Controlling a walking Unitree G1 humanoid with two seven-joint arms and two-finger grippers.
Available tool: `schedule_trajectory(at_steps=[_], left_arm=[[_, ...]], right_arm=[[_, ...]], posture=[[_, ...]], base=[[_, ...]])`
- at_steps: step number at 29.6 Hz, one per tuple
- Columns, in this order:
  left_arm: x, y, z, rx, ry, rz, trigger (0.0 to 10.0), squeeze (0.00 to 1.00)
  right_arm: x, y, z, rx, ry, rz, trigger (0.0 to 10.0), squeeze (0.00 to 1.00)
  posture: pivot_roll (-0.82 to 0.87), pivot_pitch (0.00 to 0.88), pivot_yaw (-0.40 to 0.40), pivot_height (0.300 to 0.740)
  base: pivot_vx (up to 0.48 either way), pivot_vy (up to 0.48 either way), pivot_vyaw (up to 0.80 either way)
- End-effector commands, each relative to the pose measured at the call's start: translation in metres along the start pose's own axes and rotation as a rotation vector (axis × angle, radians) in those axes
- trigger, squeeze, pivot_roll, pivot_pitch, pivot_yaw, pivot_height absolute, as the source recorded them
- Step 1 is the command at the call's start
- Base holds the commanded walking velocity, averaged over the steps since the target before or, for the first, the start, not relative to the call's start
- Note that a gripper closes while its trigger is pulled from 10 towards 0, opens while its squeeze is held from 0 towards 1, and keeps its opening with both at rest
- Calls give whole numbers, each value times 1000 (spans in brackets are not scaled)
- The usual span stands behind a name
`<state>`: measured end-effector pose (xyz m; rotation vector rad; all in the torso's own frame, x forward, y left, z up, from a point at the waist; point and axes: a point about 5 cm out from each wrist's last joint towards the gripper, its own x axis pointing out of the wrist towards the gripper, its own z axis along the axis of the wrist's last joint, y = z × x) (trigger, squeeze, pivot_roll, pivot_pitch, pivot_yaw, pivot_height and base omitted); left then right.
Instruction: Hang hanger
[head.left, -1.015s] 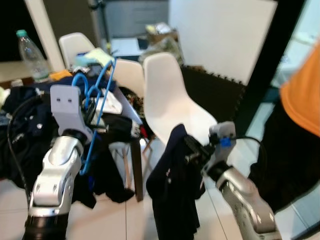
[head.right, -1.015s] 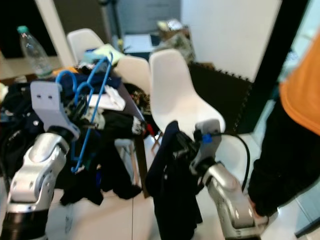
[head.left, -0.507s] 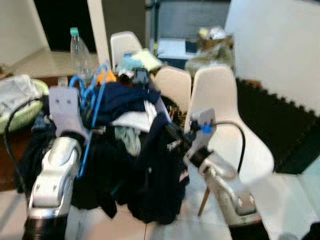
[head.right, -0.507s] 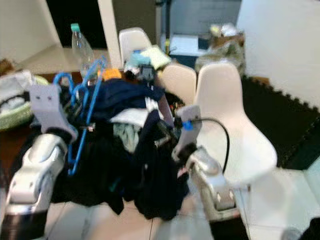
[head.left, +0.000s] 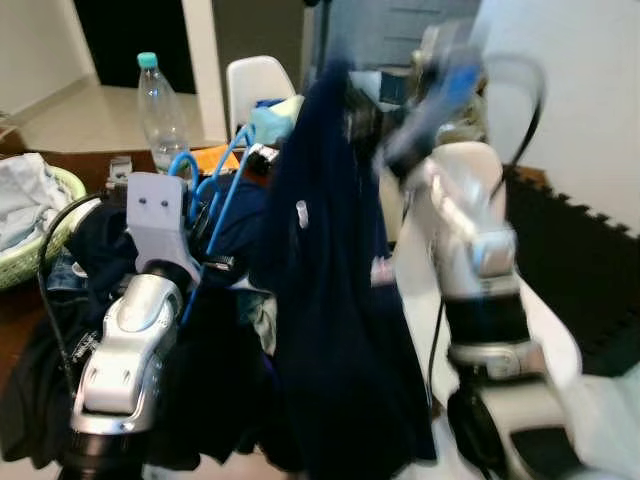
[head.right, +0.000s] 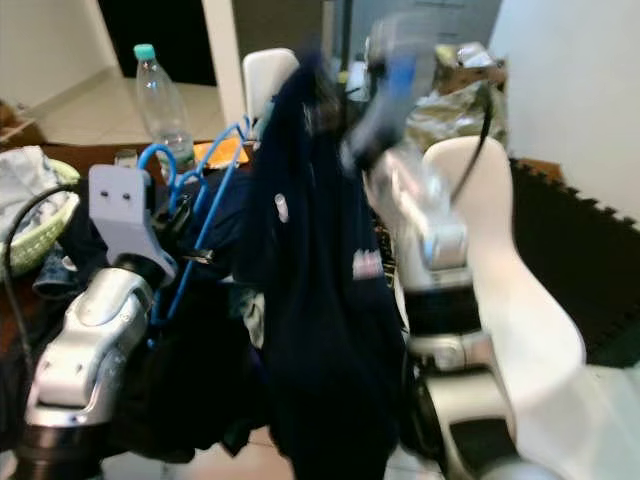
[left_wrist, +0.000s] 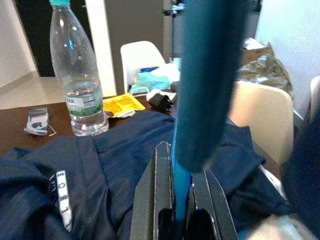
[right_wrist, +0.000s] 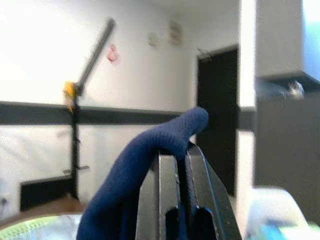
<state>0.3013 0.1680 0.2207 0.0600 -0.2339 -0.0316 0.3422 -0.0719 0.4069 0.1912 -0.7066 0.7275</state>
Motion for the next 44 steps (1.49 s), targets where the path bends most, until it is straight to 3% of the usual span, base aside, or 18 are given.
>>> schedule_trajectory(at_steps=[1,5,8,12,13,14,17,19,20,21,24,26,29,31,41,44], left_arm=[[-1,-1,-1,5,-2,19,10000,0],[-2,1,3,65,-27,39,10000,0],[-3,4,10,158,-69,77,10000,0],[-3,6,14,195,-87,107,10000,0],[-4,10,17,224,-100,145,10000,0],[-4,10,17,224,-100,145,10000,0],[-4,23,22,266,-107,225,10000,0],[-4,23,22,266,-107,225,10000,0],[-3,29,24,280,-107,246,10000,0],[-3,29,24,280,-107,246,10000,0],[-3,64,36,351,-119,370,10000,0],[-4,72,39,367,-124,399,10000,0],[-8,96,52,418,-149,488,10000,0],[-9,100,54,427,-154,501,10000,0],[-12,103,52,445,-130,506,10000,0],[-11,90,43,392,-102,426,10000,0]], right_arm=[[7,2,13,26,-63,31,10000,0],[23,13,29,70,-116,97,10000,0],[37,25,42,127,-162,161,10000,0],[41,31,42,135,-162,185,10000,0],[38,36,20,112,-79,185,10000,0],[38,36,20,112,-79,185,10000,0],[17,44,-49,25,186,195,10000,0],[17,44,-49,25,186,195,10000,0],[9,44,-66,34,245,174,10000,0],[9,44,-66,34,245,174,10000,0],[-14,30,-95,81,341,60,10000,0],[-17,27,-97,89,348,44,10000,0],[-23,20,-101,104,360,16,10000,0],[-23,19,-102,105,363,13,10000,0],[-29,23,-112,96,399,24,10000,0],[-35,26,-122,76,446,16,10000,0]], posture=[[172,0,-51,740],[182,0,-56,740],[189,0,-57,740],[194,0,-60,740],[193,0,-57,740],[193,0,-57,740],[190,0,-49,740],[190,0,-49,740],[189,0,-47,740],[189,0,-47,740],[195,0,-45,740],[195,0,-45,740],[201,0,-49,740],[201,0,-49,740],[212,0,-57,740],[218,0,-59,740]], base=[[0,0,0],[0,0,0],[0,0,0],[0,0,0],[0,0,0],[0,0,0],[0,0,0],[0,0,0],[0,0,0],[0,0,0],[0,0,800],[0,0,800],[0,0,800],[0,0,800],[0,0,800],[0,0,196]])
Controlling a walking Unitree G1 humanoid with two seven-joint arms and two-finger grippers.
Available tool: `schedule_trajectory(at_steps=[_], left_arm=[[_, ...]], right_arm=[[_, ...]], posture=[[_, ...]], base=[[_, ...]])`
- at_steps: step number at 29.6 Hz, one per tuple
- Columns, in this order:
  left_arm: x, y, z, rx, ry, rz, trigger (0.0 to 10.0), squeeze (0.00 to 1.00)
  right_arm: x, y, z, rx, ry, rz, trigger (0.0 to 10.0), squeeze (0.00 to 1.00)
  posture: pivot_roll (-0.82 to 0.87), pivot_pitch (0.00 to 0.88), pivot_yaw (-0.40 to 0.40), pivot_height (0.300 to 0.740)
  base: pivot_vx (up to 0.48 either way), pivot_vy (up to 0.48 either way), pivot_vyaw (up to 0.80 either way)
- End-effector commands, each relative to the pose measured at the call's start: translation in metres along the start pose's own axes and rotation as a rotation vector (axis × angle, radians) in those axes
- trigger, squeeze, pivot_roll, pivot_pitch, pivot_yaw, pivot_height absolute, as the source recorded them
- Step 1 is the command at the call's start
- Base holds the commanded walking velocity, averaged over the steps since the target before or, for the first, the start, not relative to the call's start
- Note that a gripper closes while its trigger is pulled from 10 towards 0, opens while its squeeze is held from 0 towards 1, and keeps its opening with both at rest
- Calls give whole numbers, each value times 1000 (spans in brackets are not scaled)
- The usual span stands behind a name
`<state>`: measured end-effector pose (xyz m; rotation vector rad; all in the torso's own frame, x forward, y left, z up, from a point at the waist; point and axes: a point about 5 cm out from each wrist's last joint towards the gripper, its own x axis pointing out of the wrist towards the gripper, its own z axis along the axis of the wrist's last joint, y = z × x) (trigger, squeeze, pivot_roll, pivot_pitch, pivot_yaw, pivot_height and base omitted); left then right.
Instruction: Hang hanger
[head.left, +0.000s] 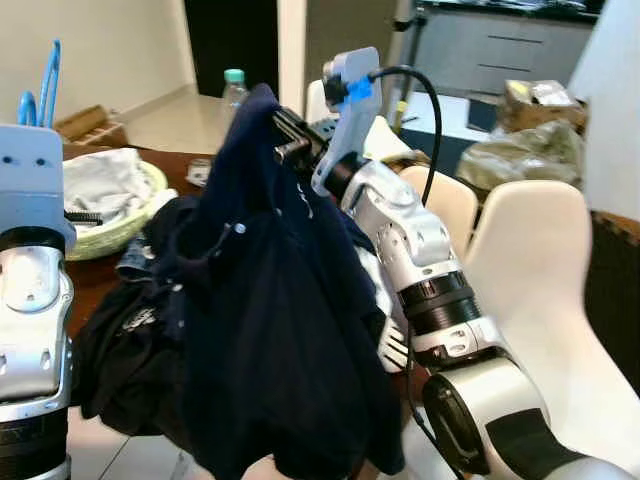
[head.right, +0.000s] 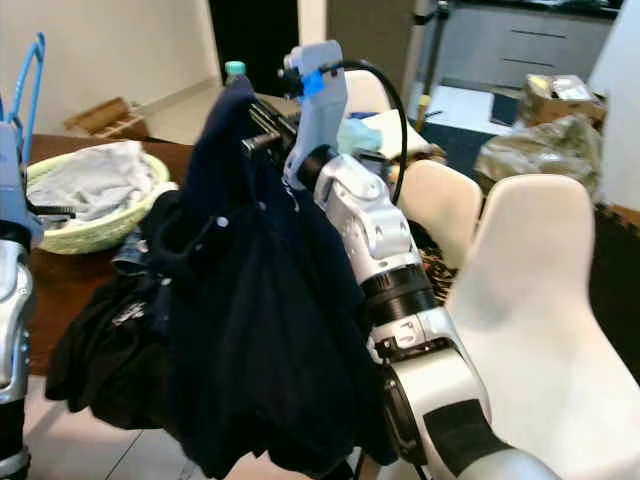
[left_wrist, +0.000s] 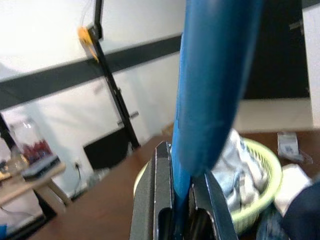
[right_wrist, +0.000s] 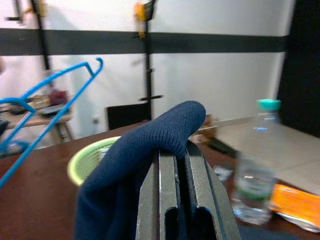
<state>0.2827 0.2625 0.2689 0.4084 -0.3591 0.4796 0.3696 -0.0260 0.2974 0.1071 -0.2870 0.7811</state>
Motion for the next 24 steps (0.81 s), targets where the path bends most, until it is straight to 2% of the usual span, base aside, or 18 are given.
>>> schedule_trajectory(at_steps=[1,2,4,6,8,9,20,22,24], left_arm=[[-6,-16,1,-38,6,-92,10000,0],[-8,-22,2,-51,4,-123,10000,0],[-8,-22,2,-51,4,-123,10000,0],[-12,-35,4,-97,4,-177,10000,0],[-12,-35,4,-97,4,-177,10000,0],[-13,-39,6,-115,4,-192,10000,0],[-9,-44,13,-130,-18,-210,10000,0],[-10,-46,14,-131,-22,-218,10000,0],[-10,-46,14,-131,-22,-218,10000,0]], right_arm=[[-1,1,-12,-14,58,-21,10000,0],[-1,1,-15,-18,72,-35,10000,0],[-1,1,-15,-18,72,-35,10000,0],[-5,1,-23,-31,110,-39,10000,0],[-5,1,-23,-31,110,-39,10000,0],[-7,3,-28,-34,123,-36,10000,0],[-17,6,-36,-16,130,-31,10000,0],[-17,15,-33,3,101,29,10000,0],[-17,15,-33,3,101,29,10000,0]], posture=[[216,0,-59,740],[216,0,-59,740],[216,0,-59,740],[211,0,-55,740],[211,0,-55,740],[208,0,-53,740],[204,0,-46,740],[202,0,-44,740],[202,0,-44,740]], base=[[0,0,0],[0,0,0],[0,0,0],[480,0,0],[480,0,0],[480,0,0],[480,0,0],[480,0,0],[480,0,0]])
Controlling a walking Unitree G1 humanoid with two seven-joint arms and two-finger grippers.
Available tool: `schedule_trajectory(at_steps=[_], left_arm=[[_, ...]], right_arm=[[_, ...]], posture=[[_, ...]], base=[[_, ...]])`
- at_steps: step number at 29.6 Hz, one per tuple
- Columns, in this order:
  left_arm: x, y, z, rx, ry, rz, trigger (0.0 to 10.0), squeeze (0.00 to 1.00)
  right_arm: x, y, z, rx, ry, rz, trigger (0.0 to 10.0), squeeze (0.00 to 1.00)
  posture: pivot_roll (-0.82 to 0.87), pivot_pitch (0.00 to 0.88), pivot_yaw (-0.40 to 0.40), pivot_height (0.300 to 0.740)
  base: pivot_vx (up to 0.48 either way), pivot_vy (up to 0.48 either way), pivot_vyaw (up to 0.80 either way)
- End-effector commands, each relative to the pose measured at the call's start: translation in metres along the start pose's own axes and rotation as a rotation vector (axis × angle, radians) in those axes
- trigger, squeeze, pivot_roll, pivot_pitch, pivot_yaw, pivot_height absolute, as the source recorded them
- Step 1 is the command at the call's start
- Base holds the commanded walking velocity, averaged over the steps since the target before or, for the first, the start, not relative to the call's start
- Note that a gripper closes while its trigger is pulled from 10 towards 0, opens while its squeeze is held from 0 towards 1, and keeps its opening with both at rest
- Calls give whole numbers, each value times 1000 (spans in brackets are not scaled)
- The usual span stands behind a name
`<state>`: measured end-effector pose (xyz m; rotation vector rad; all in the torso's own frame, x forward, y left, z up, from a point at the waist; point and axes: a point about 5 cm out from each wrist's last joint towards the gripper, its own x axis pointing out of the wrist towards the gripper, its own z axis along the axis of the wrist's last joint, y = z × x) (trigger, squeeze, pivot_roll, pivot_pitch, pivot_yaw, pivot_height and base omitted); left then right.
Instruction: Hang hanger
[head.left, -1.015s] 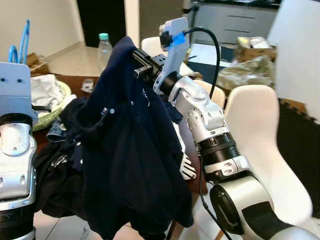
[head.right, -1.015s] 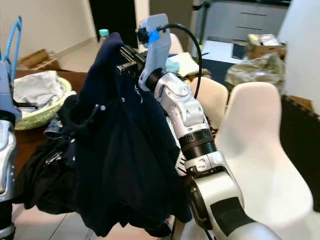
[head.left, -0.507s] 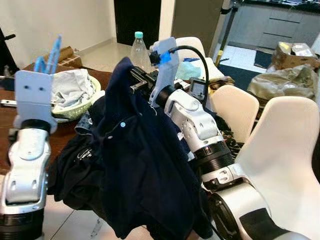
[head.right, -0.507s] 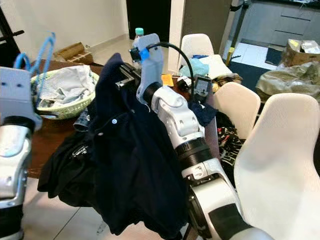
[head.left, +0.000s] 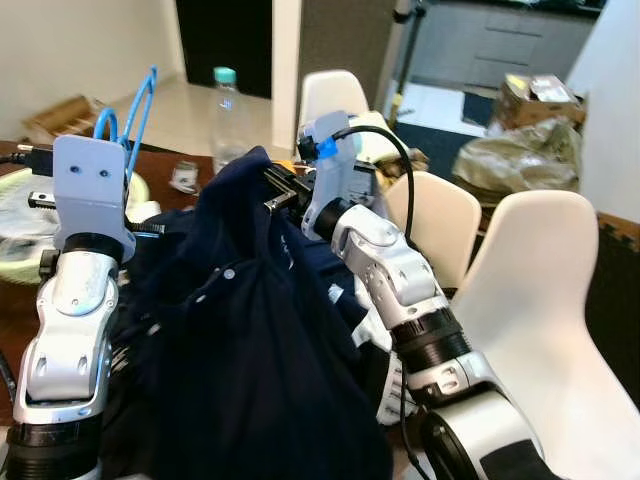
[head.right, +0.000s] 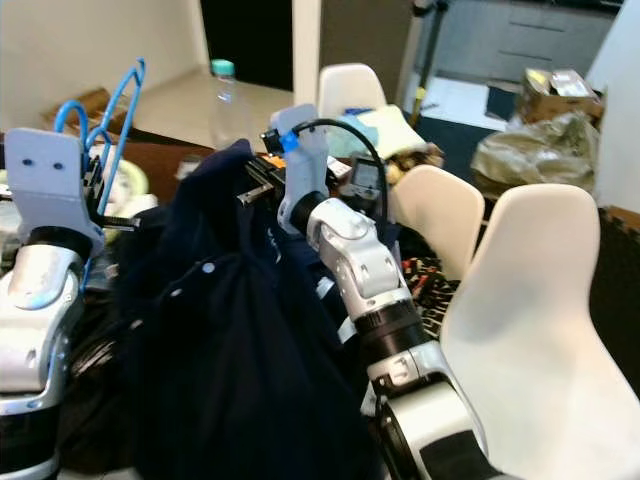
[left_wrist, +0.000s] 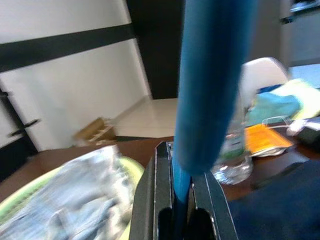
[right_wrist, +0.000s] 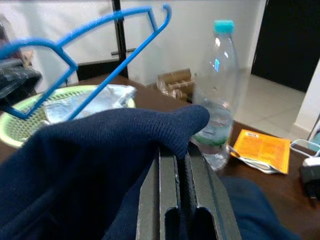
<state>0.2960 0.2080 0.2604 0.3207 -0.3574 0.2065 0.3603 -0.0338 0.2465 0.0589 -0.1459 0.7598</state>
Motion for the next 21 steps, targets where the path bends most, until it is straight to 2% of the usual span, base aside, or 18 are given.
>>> schedule_trajectory(at_steps=[1,5,12,14,17,21], left_arm=[[1,7,1,4,0,25,10000,0],[1,1,4,-13,-19,-3,10000,0],[-7,-26,11,-41,-69,-182,10000,0],[-7,-26,11,-41,-69,-182,10000,0],[-11,-38,12,-75,-68,-260,10000,0],[-12,-42,12,-83,-66,-278,10000,0]], right_arm=[[7,18,15,-6,-59,86,10000,0],[8,22,20,-4,-88,97,10000,0],[8,5,37,7,-147,8,10000,0],[8,5,37,7,-147,8,10000,0],[5,-4,44,-14,-154,-20,10000,0],[5,-7,46,-30,-147,-21,10000,0]], posture=[[203,0,-45,740],[207,0,-48,740],[208,0,-46,740],[208,0,-46,740],[205,0,-45,740],[206,0,-44,740]], base=[[480,0,0],[285,0,0],[0,0,0],[0,0,0],[0,0,0],[0,0,0]])
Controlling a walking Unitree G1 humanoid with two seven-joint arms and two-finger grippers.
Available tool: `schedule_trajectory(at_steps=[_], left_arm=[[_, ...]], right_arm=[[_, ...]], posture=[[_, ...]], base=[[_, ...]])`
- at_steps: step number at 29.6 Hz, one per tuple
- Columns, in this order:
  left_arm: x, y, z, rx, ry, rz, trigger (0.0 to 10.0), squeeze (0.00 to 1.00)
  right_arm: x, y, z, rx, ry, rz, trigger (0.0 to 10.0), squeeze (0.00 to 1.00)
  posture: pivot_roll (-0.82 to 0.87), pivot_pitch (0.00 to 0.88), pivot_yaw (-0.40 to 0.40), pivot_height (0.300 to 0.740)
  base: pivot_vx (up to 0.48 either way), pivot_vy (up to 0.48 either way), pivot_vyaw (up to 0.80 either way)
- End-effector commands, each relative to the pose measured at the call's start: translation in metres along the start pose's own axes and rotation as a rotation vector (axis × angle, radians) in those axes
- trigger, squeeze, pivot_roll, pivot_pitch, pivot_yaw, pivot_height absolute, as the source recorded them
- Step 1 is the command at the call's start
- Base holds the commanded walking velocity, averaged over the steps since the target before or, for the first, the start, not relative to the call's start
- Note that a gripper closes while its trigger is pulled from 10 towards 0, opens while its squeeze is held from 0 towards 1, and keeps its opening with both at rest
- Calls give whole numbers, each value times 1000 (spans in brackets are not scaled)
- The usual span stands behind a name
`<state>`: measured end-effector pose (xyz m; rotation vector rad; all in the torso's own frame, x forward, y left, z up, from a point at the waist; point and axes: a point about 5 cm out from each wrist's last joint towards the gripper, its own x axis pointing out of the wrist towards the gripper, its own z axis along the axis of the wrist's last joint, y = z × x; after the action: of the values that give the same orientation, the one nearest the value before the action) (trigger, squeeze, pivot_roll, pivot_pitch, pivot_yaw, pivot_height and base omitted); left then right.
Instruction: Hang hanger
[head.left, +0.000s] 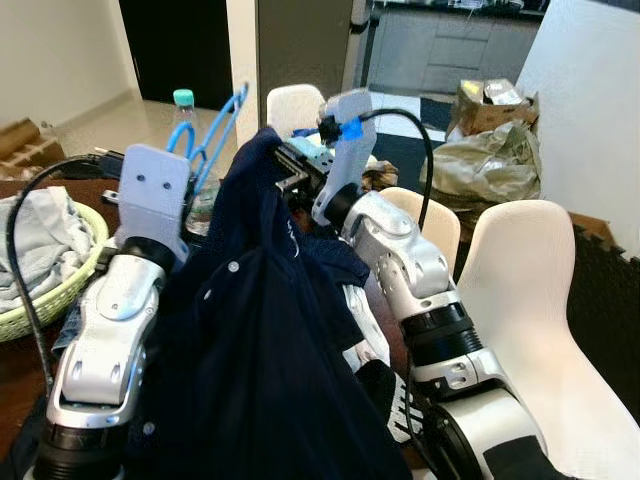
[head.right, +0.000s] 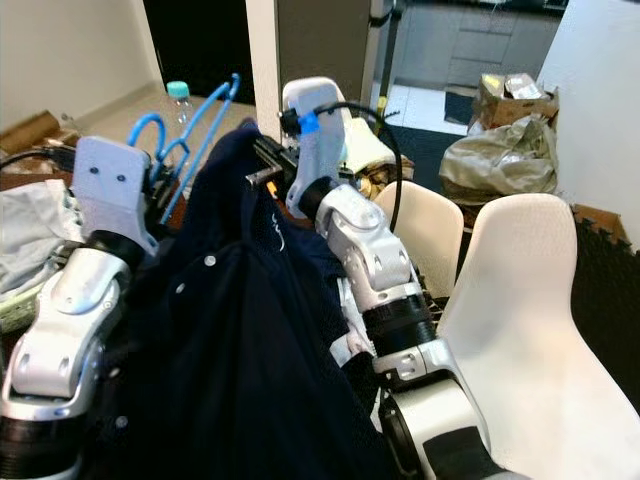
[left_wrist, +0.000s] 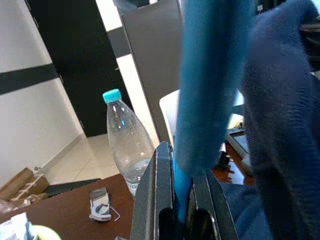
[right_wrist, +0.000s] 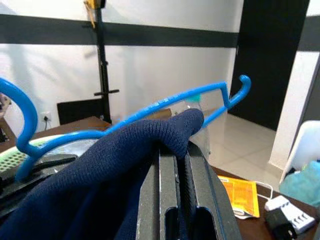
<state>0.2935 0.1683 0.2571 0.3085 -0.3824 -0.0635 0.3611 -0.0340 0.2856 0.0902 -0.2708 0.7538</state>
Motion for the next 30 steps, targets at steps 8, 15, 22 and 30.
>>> schedule_trajectory(at_steps=[8,15,22,30], left_arm=[[1,-4,4,-7,-23,-9,10000,0],[1,22,10,71,-33,138,10000,0],[-6,70,23,220,-41,377,10000,0],[-6,79,26,275,-37,433,10000,0]], right_arm=[[16,11,18,-106,8,132,10000,0],[30,28,8,-157,87,204,10000,0],[28,58,-39,-171,277,319,10000,71],[20,68,-62,-141,355,372,10000,1000]], posture=[[212,0,-57,740],[238,0,-83,740],[243,0,-86,740],[235,0,-82,740]], base=[[0,0,0],[0,0,0],[0,0,0],[0,0,0]])
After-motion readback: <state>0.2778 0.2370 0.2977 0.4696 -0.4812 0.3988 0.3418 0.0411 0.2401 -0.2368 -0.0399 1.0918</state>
